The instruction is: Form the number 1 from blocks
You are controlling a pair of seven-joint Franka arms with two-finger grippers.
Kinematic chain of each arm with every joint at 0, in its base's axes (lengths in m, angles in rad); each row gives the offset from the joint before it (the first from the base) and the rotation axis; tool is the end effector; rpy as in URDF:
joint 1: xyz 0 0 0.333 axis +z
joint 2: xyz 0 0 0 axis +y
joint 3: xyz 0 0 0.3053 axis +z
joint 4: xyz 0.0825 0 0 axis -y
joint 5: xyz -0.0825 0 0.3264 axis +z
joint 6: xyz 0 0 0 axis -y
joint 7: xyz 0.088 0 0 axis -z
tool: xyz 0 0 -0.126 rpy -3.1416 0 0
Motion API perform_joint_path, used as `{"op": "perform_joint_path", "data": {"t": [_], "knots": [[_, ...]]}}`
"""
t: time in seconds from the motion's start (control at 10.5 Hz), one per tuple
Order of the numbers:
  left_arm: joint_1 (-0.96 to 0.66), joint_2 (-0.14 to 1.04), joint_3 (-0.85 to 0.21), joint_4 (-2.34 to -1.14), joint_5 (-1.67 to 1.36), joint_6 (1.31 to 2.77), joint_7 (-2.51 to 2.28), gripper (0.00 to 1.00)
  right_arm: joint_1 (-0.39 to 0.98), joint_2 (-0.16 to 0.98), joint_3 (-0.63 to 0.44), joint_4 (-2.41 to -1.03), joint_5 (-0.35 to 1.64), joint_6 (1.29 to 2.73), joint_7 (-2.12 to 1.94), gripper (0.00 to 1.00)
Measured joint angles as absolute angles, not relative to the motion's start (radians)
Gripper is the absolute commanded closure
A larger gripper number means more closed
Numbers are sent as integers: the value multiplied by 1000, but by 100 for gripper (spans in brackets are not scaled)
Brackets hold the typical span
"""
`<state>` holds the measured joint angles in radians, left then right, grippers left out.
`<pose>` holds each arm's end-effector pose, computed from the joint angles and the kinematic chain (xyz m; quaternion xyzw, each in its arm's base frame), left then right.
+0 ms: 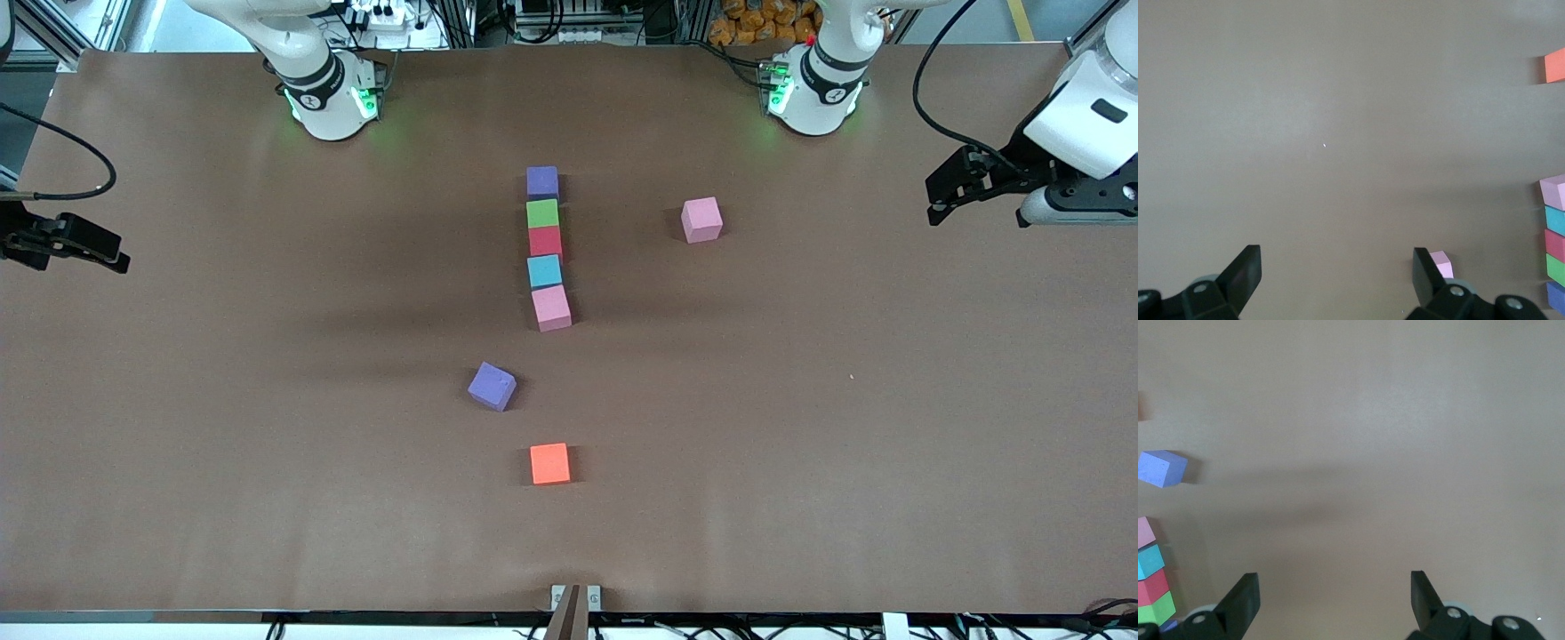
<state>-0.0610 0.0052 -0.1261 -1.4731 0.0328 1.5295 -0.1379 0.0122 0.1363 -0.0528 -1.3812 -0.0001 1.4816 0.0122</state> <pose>0.4880 -0.0879 0.6289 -0.9993 0.0235 -0.0279 0.0117 0.5278 -0.0193 0.5950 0.9995 -0.0262 -0.0179 0.0034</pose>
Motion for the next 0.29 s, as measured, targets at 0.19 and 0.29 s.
{"op": "perform_joint_path", "data": {"t": [0.19, 0.29], "knots": [[-61, 5, -128, -1473, 33, 1529, -154, 0, 12, 136, -53, -1381, 0, 1482, 12, 0], [-61, 5, -128, -1473, 33, 1529, -155, 0, 12, 137, -53, -1381, 0, 1482, 12, 0]]}}
